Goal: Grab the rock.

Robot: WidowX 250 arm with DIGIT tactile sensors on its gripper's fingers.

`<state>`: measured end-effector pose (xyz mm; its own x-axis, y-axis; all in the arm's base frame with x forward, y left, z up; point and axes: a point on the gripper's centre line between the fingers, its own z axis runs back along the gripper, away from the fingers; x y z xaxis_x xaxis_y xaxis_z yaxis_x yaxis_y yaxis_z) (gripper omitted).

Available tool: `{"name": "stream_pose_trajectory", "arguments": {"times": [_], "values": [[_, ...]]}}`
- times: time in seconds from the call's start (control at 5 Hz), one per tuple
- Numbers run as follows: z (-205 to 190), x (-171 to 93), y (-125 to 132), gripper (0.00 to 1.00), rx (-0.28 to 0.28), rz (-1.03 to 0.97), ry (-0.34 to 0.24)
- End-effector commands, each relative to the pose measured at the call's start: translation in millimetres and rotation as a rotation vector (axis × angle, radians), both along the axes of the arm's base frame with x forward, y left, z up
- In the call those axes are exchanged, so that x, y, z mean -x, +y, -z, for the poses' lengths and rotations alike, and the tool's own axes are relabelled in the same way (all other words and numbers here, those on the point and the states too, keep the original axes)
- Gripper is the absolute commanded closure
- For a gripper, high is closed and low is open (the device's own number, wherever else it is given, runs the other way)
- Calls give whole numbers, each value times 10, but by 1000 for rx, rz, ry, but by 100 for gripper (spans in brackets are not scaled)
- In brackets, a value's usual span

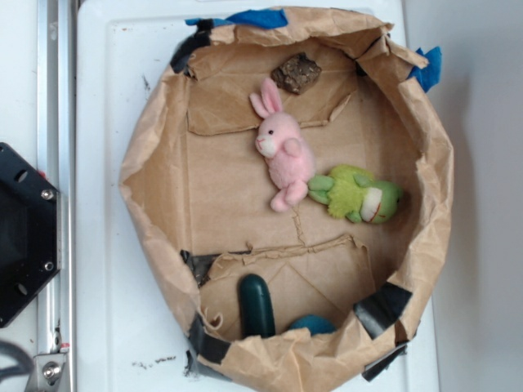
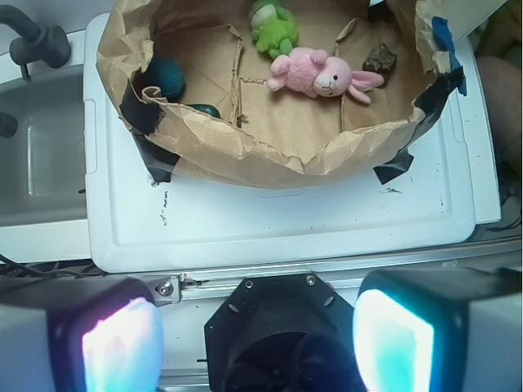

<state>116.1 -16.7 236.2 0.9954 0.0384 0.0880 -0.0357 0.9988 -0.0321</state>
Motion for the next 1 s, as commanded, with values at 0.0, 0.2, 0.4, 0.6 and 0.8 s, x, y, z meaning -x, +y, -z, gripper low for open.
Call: {"name": "stream_pose_trajectory", "arguments": {"times": [0.0, 0.2, 0.4, 0.6, 0.8], "values": [[0, 0, 0, 0, 0, 0, 0], [25, -257, -4, 0, -7, -55, 14], [14, -546, 109, 0, -33, -112, 15], [64, -666, 93, 0, -43, -189, -14], [166, -741, 20, 0, -22, -357, -45]]}}
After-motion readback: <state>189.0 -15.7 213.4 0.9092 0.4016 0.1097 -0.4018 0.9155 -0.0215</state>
